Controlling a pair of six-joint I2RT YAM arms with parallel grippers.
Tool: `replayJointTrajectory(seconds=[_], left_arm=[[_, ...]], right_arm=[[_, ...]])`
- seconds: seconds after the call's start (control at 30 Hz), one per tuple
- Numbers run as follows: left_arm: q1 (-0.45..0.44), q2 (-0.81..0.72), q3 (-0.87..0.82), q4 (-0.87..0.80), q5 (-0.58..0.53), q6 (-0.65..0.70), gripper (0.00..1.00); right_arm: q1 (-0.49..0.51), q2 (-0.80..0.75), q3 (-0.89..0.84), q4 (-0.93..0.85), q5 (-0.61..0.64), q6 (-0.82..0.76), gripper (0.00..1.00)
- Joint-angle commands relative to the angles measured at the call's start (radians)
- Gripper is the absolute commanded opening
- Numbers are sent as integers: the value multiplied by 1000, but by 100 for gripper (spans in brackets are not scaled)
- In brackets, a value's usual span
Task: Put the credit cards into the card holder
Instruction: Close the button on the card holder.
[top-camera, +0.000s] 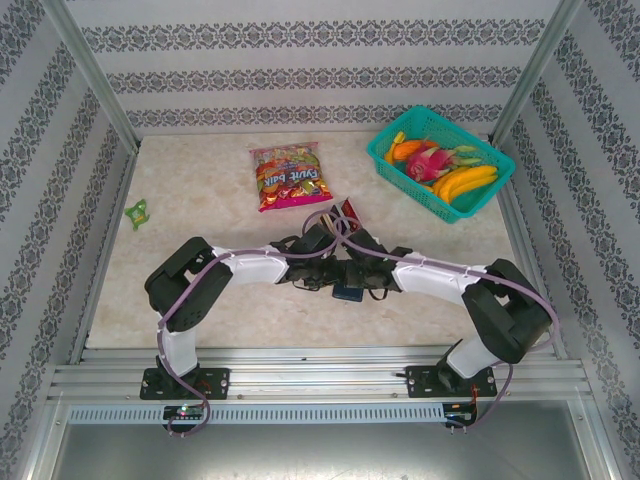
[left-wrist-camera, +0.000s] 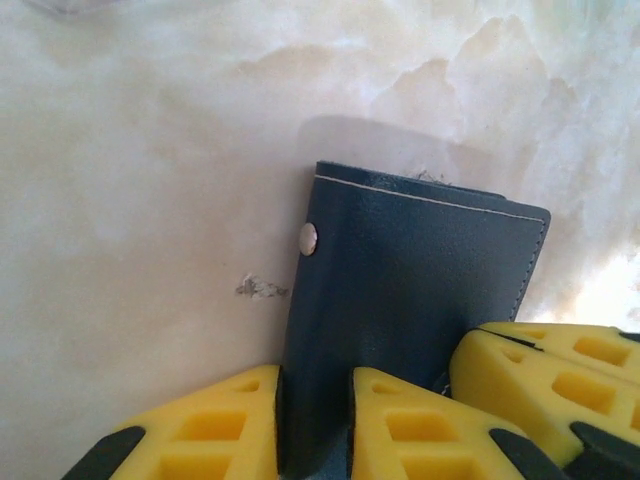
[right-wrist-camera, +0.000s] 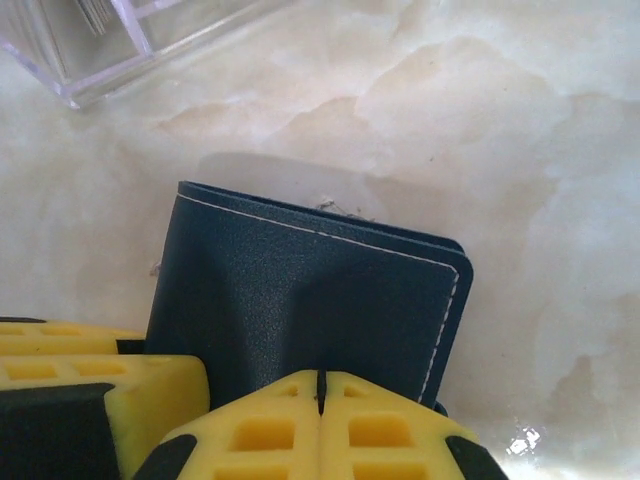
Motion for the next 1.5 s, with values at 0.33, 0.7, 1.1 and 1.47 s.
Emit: replayJointTrajectory(seconds=[0.33,0.7,1.1,1.47], left_arm=[[-46,61,-58,69,86,-41,24],[-46,72,16,-72,49,68,36],[-46,77,29,-92,56,79,36],[-46,78,31,-87,59,77,36]], right_arm=[[-22,-2,-13,-108,-95,-28,0],[-365,-196,1,-108,-554,-68,19],[-360,-133,-89,-13,-620,-2,20],[-349,-57,-67,1,-601,-15,20]])
